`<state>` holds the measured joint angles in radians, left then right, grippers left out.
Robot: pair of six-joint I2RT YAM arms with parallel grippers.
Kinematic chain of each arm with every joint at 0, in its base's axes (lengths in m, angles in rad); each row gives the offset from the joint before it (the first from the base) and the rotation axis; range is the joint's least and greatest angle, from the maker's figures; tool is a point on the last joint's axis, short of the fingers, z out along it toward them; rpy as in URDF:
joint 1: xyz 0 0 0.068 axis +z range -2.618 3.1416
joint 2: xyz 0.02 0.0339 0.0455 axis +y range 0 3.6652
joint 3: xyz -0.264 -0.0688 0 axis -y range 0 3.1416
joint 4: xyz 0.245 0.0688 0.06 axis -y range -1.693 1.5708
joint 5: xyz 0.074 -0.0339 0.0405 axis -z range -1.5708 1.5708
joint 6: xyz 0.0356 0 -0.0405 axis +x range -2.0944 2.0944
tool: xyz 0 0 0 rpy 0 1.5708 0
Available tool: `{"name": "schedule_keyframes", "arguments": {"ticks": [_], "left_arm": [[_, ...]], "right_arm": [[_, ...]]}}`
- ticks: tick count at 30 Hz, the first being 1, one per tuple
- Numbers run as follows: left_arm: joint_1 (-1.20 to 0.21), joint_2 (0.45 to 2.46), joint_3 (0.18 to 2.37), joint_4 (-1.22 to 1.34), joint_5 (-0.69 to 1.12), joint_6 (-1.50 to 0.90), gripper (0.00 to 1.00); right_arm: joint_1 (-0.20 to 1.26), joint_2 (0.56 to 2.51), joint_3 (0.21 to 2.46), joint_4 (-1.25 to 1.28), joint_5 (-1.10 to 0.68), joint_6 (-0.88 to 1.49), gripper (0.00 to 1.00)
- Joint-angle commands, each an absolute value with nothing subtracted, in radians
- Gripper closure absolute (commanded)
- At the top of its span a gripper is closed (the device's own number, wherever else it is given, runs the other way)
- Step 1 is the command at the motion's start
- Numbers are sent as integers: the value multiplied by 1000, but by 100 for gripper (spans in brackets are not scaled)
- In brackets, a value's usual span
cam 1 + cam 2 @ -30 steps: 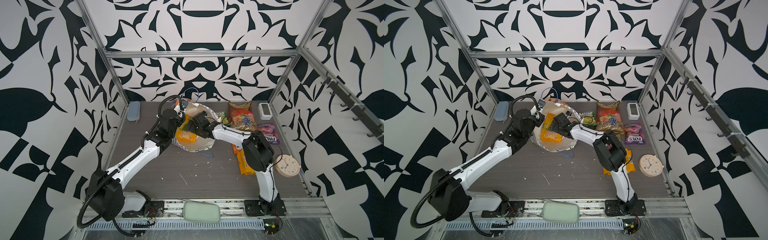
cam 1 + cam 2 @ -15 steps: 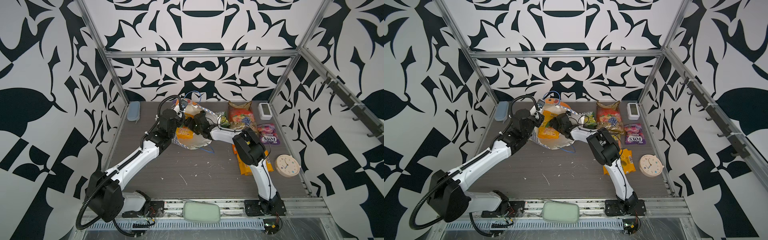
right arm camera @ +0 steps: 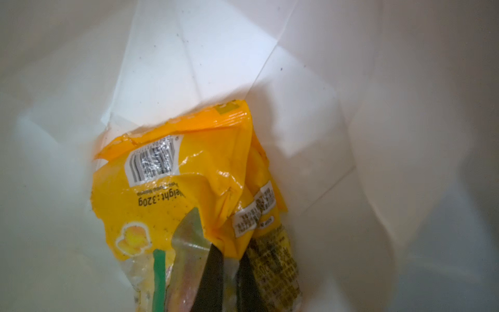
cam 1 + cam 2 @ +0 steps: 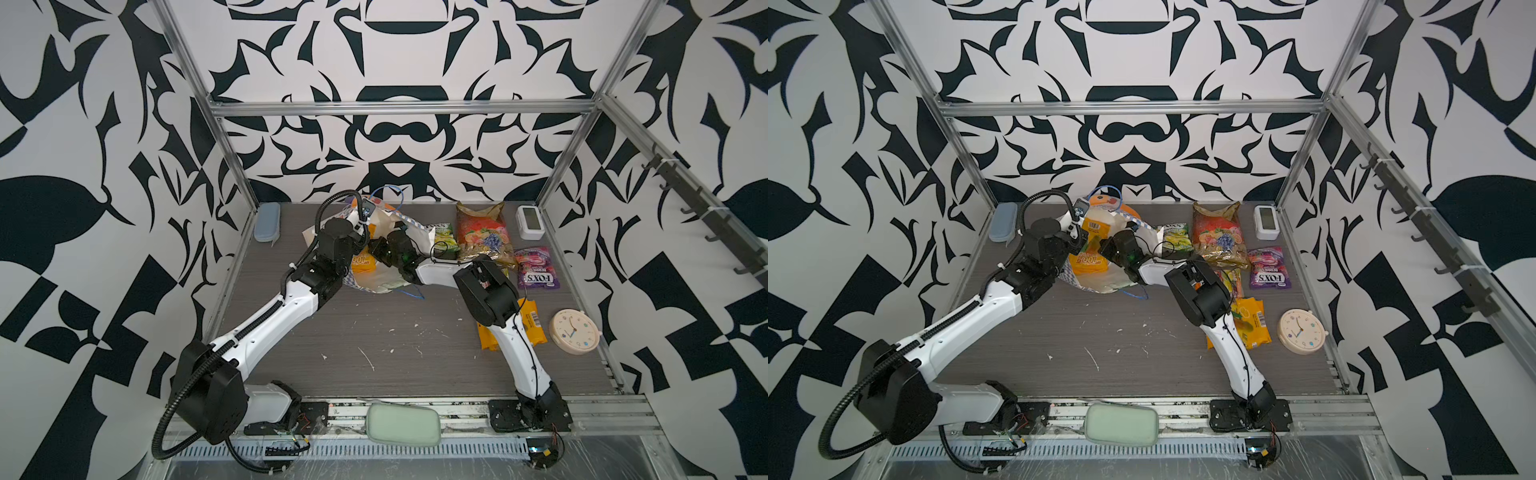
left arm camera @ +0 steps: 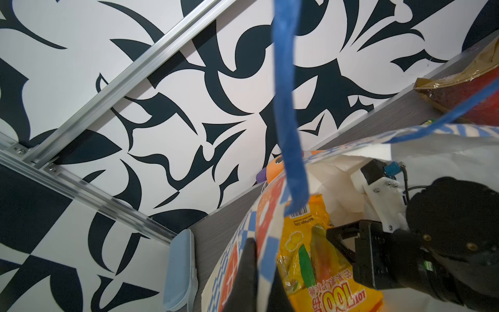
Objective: Take the snacks out of the paper bag
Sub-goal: Pick up the snack from the paper bag.
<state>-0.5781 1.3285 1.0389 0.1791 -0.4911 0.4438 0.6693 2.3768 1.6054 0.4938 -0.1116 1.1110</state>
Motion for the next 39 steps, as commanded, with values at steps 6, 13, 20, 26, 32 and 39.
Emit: {"name": "schedule_keyframes", "arguments": {"ticks": [6,13,20,26,32,39], "left_arm": [[-583,1323,1028,237,-521,459,100],[-583,1343,1031,248,-540,473,100],[-583,1361,1035,254,-568,501,100],[-583,1365,1032,255,-581,512,100],[-576,1373,1036,262,-596,526,100],[-574,1371,1041,256,-605,525,100]], "right_arm": [[666,2156,1552,636,-194,1062,100],[666,2000,1460,627,-207,1015,100],[666,1877,1424,498,-190,970,100],[661,1794,1440,374,-198,925,100],[646,1711,1432,274,-225,903,100],[631,1603,1416,185,-265,868,100]]}}
